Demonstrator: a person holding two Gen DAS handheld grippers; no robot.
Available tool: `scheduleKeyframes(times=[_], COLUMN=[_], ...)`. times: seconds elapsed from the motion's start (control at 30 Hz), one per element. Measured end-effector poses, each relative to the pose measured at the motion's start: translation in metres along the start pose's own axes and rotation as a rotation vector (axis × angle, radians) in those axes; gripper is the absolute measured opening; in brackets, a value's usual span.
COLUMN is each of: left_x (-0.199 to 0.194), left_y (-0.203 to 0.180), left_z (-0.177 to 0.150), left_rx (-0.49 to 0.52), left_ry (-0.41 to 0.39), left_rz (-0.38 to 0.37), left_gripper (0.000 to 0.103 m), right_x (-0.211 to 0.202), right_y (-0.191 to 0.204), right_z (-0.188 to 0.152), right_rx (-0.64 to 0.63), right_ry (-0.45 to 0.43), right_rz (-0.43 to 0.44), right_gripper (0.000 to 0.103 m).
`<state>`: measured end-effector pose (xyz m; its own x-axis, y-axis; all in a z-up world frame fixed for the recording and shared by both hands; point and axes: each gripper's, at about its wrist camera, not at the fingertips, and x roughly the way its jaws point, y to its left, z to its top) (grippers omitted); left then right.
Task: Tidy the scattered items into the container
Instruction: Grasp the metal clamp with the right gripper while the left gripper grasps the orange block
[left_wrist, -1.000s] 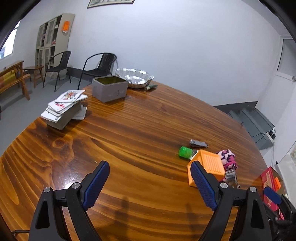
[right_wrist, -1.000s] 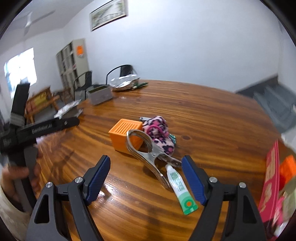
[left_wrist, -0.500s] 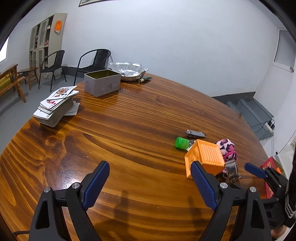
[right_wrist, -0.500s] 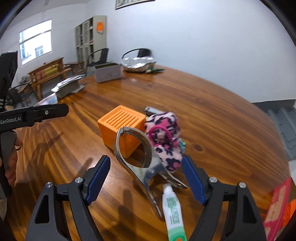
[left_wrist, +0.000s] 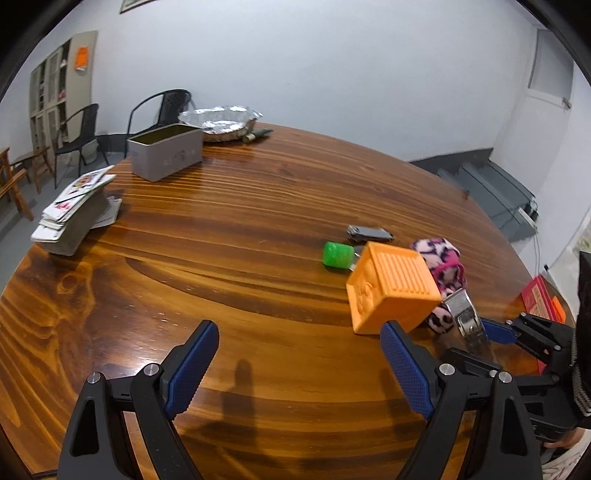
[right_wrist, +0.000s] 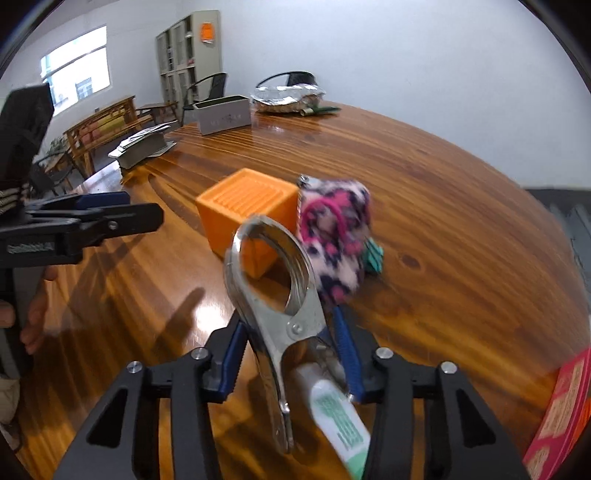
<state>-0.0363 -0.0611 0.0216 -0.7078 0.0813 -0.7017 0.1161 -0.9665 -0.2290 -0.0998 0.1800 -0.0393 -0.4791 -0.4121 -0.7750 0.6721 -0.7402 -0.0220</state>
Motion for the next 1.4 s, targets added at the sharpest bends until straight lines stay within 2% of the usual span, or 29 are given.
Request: scheduleKeyframes(times=[0.07, 0.17, 0.2, 0.33, 0.47, 0.53, 0.63, 0.73, 0.8, 0.87, 1.07, 1.1, 1.2, 1.4], left_x=[0.003, 0.008, 0.011, 0.017, 0.025, 0.030, 0.039, 0.045, 0.048, 0.052, 0.061, 0.063, 0.067, 0.058], left_y=[-0.010, -0.028, -0.036, -0.060, -0.066, -0.065, -0.068, -0.070, -0.071, -0.072, -0.070, -0.070, -0.072, -0.066], left_z=[-0.002, -0.005, -0.006, -0.005, 0.002, 0.006, 0.009, 0.011, 0.012, 0.013, 0.021, 0.022, 0.022, 0.020], left_rx=[0.042, 0.113, 0.144, 0.233, 0.245, 0.238, 0.244, 0.249, 0.250, 0.250, 0.228, 0.226, 0.226, 0.192], left_ry=[0.011, 0.026, 0.030, 0.020, 0.027, 0.033, 0.042, 0.048, 0.052, 0.053, 0.059, 0.064, 0.092, 0.084], left_rz=[-0.014, -0.035, -0.040, -0.031, -0.032, -0.026, -0.015, -0.005, -0.004, 0.003, -0.004, 0.000, -0.018, -0.032], left_gripper=[0.091, 0.091, 0.091, 0.091, 0.091, 0.091, 0.091, 0.091, 0.091, 0.091, 0.091, 0.089, 0.057, 0.056], right_x=[-0.005, -0.012, -0.014, -0.020, -0.020, -0.022, -0.025, -0.029, -0.033, -0.037, -0.045, -0.046, -0.051, -0.055], right_y=[-0.008, -0.019, -0.023, -0.024, -0.023, -0.025, -0.029, -0.030, -0.030, -0.029, -0.026, -0.027, -0.030, -0.034], right_z=[-0.008, -0.023, -0.027, -0.035, -0.033, -0.035, -0.035, -0.034, -0.034, -0.033, -0.031, -0.032, -0.033, -0.035], right_rx=[0.051, 0.135, 0.162, 0.179, 0.178, 0.188, 0.211, 0.220, 0.221, 0.218, 0.214, 0.219, 0.240, 0.269], right_ry=[0.020, 0.051, 0.056, 0.051, 0.039, 0.035, 0.025, 0.005, -0.010, -0.026, -0.059, -0.063, -0.079, -0.080], right_rz=[-0.030, -0.064, -0.061, -0.070, -0.057, -0.056, -0.050, -0.059, -0.069, -0.077, -0.086, -0.087, -0.095, -0.175], right_gripper=[0.040, 0.026, 0.024, 0.024, 0.024, 0.026, 0.034, 0.044, 0.057, 0.064, 0.067, 0.068, 0.071, 0.072])
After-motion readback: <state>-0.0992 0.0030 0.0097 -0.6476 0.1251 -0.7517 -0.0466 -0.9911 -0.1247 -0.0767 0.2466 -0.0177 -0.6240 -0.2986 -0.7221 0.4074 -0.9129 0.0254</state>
